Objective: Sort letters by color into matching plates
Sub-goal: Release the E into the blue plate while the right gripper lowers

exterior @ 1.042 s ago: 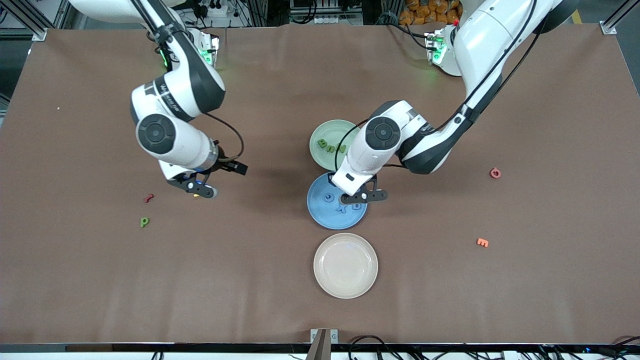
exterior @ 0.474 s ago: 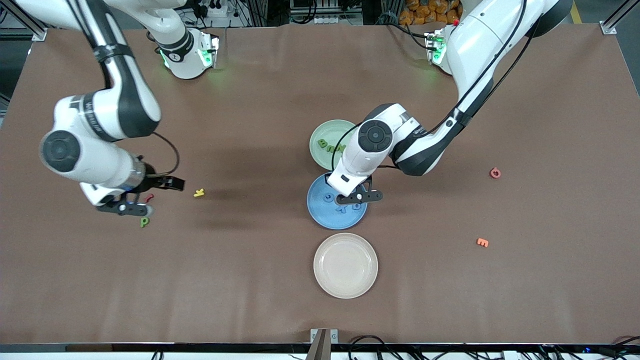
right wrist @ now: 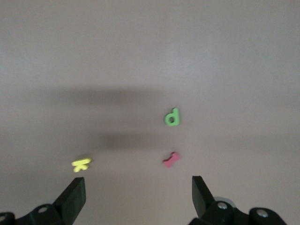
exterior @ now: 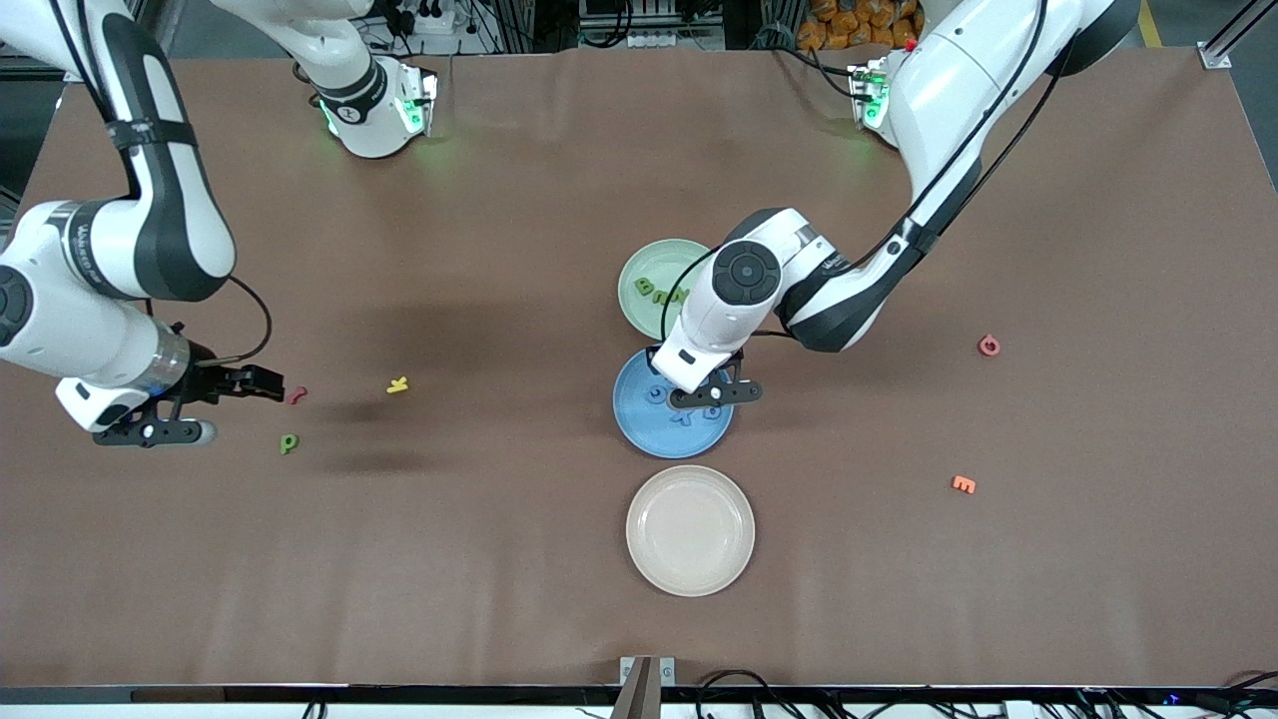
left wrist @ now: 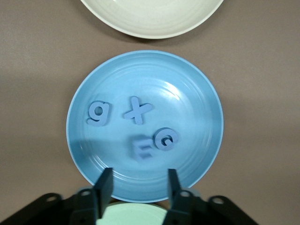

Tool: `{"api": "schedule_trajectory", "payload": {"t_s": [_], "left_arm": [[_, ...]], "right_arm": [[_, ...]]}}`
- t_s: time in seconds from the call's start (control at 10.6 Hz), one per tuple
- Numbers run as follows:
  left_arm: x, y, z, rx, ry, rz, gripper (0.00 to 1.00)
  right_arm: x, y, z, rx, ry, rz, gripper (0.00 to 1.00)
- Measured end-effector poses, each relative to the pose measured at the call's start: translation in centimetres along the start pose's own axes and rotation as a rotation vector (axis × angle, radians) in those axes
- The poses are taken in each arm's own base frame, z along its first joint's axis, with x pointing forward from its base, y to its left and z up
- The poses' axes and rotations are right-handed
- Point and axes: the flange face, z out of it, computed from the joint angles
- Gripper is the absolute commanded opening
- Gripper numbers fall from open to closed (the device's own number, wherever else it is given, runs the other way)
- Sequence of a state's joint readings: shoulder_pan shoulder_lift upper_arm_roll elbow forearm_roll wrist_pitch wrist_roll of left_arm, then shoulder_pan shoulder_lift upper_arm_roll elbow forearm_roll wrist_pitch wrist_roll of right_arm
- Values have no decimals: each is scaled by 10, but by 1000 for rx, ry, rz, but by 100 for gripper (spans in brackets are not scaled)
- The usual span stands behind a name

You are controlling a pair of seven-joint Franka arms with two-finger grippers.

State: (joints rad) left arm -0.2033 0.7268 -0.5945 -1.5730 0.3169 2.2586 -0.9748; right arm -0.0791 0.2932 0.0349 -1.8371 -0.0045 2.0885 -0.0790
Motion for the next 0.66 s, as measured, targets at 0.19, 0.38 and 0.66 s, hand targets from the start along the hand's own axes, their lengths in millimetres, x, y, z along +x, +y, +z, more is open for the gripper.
{"api": "schedule_trajectory", "payload": {"t_s": [0.19,0.38,0.66], "left_arm": [[1,0,-1,-1,1,-1,100],[5,-2,-4,-4,8,-8,100],[34,-24,-12,31,46,33,100]], "right_arm": [[5,28,21,-15,35,-37,100],[15,44,57,-33,69,-115,98],[20,66,111,-6,89,-154,84]]}}
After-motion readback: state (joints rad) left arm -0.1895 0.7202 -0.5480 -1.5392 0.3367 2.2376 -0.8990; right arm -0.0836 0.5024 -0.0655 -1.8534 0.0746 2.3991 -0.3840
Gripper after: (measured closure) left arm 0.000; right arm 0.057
